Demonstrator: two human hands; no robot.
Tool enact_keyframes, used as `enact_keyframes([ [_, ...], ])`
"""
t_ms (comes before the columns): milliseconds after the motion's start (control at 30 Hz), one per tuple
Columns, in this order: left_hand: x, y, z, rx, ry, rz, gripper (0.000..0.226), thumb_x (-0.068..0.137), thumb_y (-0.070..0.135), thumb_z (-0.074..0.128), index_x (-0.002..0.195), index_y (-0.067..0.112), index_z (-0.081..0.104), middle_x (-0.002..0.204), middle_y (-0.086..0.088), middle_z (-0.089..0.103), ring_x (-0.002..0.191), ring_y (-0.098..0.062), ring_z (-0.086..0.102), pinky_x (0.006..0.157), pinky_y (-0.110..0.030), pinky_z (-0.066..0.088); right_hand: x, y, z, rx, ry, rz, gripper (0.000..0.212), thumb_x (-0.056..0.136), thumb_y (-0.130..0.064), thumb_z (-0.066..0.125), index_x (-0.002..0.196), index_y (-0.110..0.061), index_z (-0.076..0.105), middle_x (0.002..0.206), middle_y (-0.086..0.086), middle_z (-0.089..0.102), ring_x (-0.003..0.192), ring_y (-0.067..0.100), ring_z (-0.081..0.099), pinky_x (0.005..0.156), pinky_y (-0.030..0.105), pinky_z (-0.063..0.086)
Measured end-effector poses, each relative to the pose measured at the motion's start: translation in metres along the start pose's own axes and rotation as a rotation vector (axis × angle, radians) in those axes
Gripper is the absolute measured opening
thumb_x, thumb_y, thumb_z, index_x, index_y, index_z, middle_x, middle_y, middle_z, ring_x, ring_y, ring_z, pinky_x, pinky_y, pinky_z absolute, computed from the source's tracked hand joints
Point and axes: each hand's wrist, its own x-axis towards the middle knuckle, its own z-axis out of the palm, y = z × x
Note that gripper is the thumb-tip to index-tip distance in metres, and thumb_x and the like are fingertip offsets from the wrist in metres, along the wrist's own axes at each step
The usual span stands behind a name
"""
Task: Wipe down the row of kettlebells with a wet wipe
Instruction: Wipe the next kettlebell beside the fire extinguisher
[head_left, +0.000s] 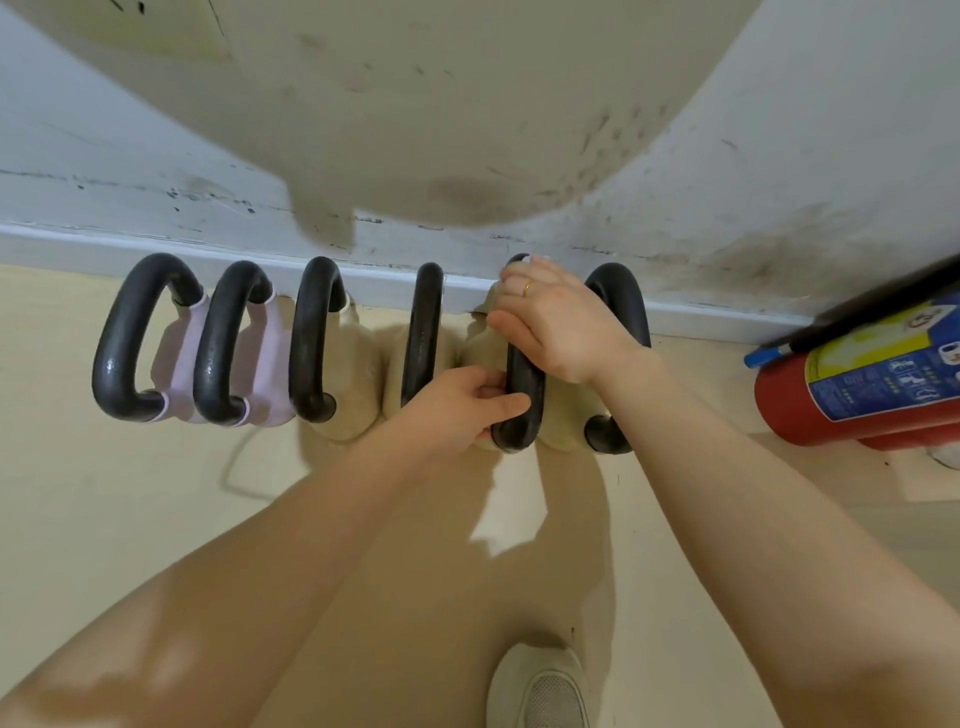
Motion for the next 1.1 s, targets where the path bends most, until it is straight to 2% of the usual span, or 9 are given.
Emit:
enact_keyframes([
  [100, 0.0, -0.001, 0.0, 0.024, 0.0, 0.005, 0.036, 0.091, 0.015, 0.056, 0.126, 0.011, 0.054, 0.111, -0.002, 0.066, 0.084, 0.0, 0.061, 0.056, -0.002, 0.046, -0.001, 0.002, 0.001, 0.302, 0.04, 0.154, 0.056, 0.098, -0.04, 0.019, 0.114, -0.009, 0.062, 0.127, 0.007, 0.058, 0.131, 0.024, 0.04, 0.114, 0.04, 0.024],
  [200, 0.001, 0.0, -0.001, 0.084, -0.006, 0.006, 0.038, 0.09, 0.019, 0.057, 0.127, 0.015, 0.053, 0.108, 0.003, 0.067, 0.09, -0.002, 0.062, 0.061, -0.006, 0.05, -0.009, -0.014, 0.003, 0.832, 0.148, 0.486, 0.05, 0.101, -0.037, 0.025, 0.142, -0.01, 0.033, 0.151, 0.004, 0.033, 0.137, 0.011, 0.028, 0.117, 0.03, 0.015],
  [333, 0.001, 0.004, -0.002, 0.134, 0.016, 0.068, 0.056, 0.087, 0.018, 0.061, 0.137, 0.025, 0.036, 0.105, 0.0, 0.069, 0.095, -0.01, 0.066, 0.086, -0.027, 0.052, -0.021, -0.026, 0.018, 1.774, 0.267, 0.847, 0.06, 0.092, -0.055, 0.039, 0.128, -0.008, 0.049, 0.121, 0.008, 0.058, 0.111, 0.019, 0.055, 0.105, 0.034, 0.037],
  [433, -0.001, 0.007, -0.002, 0.145, 0.0, 0.143, 0.063, 0.087, 0.012, 0.061, 0.138, 0.034, 0.032, 0.099, 0.009, 0.067, 0.085, 0.003, 0.066, 0.081, -0.015, 0.051, -0.03, -0.015, 0.02, 2.268, 0.288, 0.88, 0.072, 0.092, -0.059, 0.029, 0.131, -0.001, 0.046, 0.106, 0.014, 0.054, 0.108, 0.026, 0.051, 0.11, 0.037, 0.032],
  [500, -0.001, 0.006, 0.0, 0.134, 0.006, 0.141, 0.059, 0.087, 0.011, 0.061, 0.135, 0.034, 0.035, 0.099, 0.01, 0.065, 0.081, 0.007, 0.066, 0.074, -0.01, 0.051, -0.029, -0.02, 0.022, 2.246, 0.246, 0.898, 0.076, 0.093, -0.06, 0.023, 0.129, 0.0, 0.051, 0.117, 0.016, 0.059, 0.118, 0.027, 0.053, 0.11, 0.042, 0.034],
  [600, 0.001, 0.001, 0.001, 0.188, 0.083, 0.073, 0.038, 0.084, 0.019, 0.064, 0.119, 0.019, 0.047, 0.106, -0.003, 0.068, 0.098, -0.012, 0.065, 0.089, -0.03, 0.052, -0.021, -0.03, 0.013, 2.043, 0.204, 0.992, 0.071, 0.094, -0.058, 0.02, 0.11, -0.002, 0.061, 0.093, 0.013, 0.065, 0.089, 0.026, 0.062, 0.098, 0.042, 0.044],
  [700, 0.004, 0.0, 0.0, 0.228, 0.098, 0.006, 0.034, 0.083, 0.026, 0.067, 0.11, 0.012, 0.052, 0.102, -0.003, 0.067, 0.094, -0.017, 0.063, 0.094, -0.04, 0.049, -0.007, -0.021, 0.001, 2.213, 0.277, 1.027, 0.073, 0.094, -0.056, 0.022, 0.115, 0.006, 0.052, 0.099, 0.018, 0.063, 0.087, 0.027, 0.06, 0.101, 0.041, 0.042],
  [1000, 0.001, 0.004, -0.001, 0.234, 0.067, 0.019, 0.029, 0.084, 0.023, 0.065, 0.107, 0.008, 0.056, 0.096, -0.004, 0.065, 0.084, -0.012, 0.06, 0.079, -0.025, 0.049, -0.039, -0.045, 0.02, 1.996, 0.198, 1.106, 0.059, 0.095, -0.053, 0.029, 0.102, -0.01, 0.069, 0.1, 0.018, 0.071, 0.093, 0.031, 0.069, 0.092, 0.044, 0.048],
  [1100, 0.0, 0.005, 0.0, 0.233, 0.085, 0.004, 0.031, 0.083, 0.025, 0.066, 0.109, 0.01, 0.056, 0.101, -0.007, 0.067, 0.092, -0.018, 0.063, 0.085, -0.033, 0.051, -0.032, -0.048, 0.015, 1.952, 0.287, 1.081, 0.053, 0.096, -0.048, 0.033, 0.102, -0.01, 0.068, 0.107, 0.018, 0.069, 0.099, 0.031, 0.066, 0.09, 0.042, 0.05],
])
